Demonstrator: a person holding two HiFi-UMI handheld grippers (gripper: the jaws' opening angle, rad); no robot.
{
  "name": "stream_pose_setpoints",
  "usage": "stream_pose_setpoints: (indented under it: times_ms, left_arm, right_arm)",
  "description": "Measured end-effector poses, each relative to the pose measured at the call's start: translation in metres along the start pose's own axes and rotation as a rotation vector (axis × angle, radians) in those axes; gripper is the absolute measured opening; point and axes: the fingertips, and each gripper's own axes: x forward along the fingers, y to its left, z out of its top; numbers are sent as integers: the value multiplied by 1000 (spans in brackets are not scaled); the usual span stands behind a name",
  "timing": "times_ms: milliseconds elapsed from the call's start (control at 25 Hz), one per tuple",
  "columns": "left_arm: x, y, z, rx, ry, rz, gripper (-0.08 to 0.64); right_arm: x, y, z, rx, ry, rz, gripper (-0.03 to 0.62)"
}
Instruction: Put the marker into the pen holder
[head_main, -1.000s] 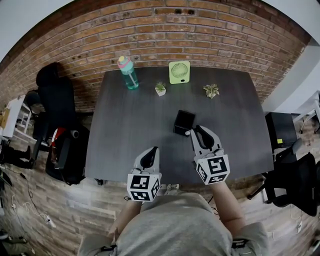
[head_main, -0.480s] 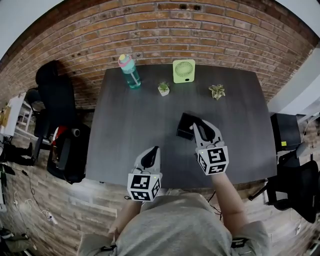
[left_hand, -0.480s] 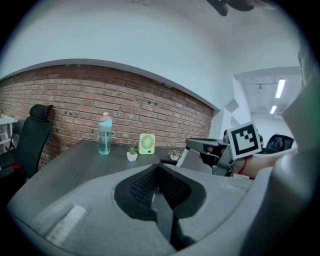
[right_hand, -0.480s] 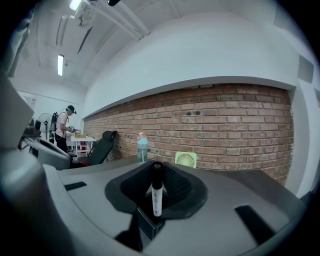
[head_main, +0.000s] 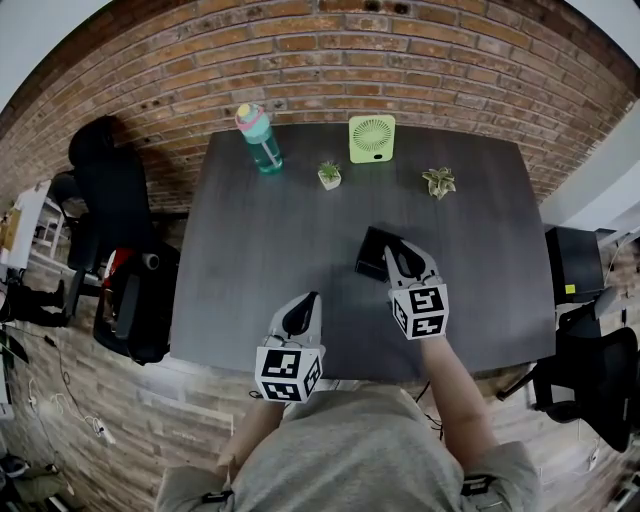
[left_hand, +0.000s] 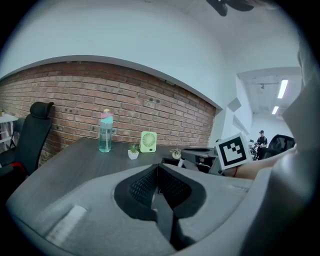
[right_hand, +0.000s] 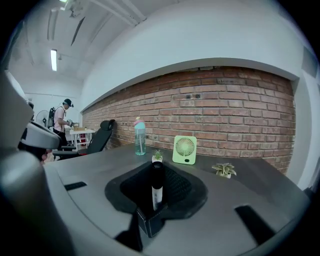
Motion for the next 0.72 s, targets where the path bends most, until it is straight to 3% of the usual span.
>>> stream_pose_setpoints:
  times_ms: [720]
  left_arm:
    - [5, -1, 0, 1, 6, 3, 17]
  right_arm:
    - [19, 4, -35, -15, 81, 8, 74]
